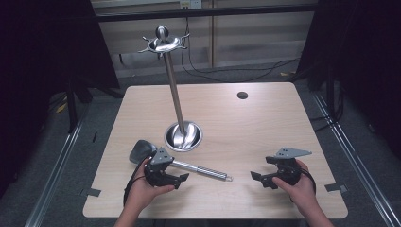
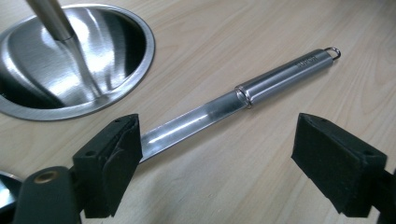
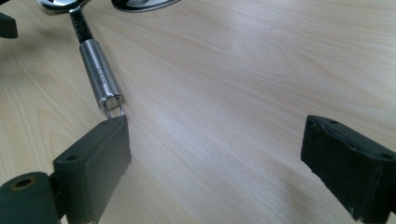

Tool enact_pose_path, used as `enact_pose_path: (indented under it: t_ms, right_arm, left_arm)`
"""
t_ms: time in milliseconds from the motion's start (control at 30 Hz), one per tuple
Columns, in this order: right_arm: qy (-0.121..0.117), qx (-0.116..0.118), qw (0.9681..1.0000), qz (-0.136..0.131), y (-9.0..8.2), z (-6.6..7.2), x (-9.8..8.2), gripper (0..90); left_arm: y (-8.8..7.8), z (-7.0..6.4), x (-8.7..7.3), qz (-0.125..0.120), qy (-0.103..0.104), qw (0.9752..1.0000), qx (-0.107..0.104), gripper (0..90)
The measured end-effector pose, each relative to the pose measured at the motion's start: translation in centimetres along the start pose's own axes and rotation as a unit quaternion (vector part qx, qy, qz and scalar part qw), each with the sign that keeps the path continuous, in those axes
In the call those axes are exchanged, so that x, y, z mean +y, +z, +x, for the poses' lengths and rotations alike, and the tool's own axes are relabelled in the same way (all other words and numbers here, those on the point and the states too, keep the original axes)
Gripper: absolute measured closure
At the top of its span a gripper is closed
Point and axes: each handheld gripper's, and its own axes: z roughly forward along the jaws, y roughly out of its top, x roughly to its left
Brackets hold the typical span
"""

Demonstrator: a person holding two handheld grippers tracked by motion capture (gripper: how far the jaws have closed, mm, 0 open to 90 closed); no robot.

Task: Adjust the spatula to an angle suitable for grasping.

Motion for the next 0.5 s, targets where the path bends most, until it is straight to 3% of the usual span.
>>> enact_pose_path:
  t_ms: [33, 67, 233, 333, 400, 500]
  right_arm:
    - [-0.001, 0.0, 1.0, 0.001, -0.1, 0.0, 0.0, 8.2]
    - [-0.003, -0.001, 1.0, 0.001, -0.1, 0.0, -0.1, 8.3]
    - [0.001, -0.007, 1.0, 0.0, -0.5, -0.1, -0.2, 8.6]
    - [0.004, -0.01, 0.9999, -0.003, -0.8, -0.3, -0.4, 8.6]
    - [0.003, -0.011, 0.9999, -0.005, -0.8, -0.3, -0.4, 8.6]
    - [0.007, -0.013, 0.9999, -0.006, -0.9, -0.5, -0.5, 8.6]
  left_arm:
    - [0.0, 0.0, 0.0, 0.0, 0.0, 1.0, 0.0, 17.9]
    - [0.5, -0.3, 0.1, -0.002, -0.004, 0.9999, -0.016, 19.5]
    - [1.1, -0.6, 0.3, 0.011, 0.009, 0.9996, -0.023, 28.6]
    - [1.2, -0.9, 0.6, 0.014, 0.019, 0.9993, -0.029, 41.4]
    - [1.4, -1.0, 0.7, 0.005, 0.017, 0.9993, -0.034, 44.1]
    - [1.6, -1.0, 1.0, 0.026, 0.031, 0.9983, -0.042, 58.2]
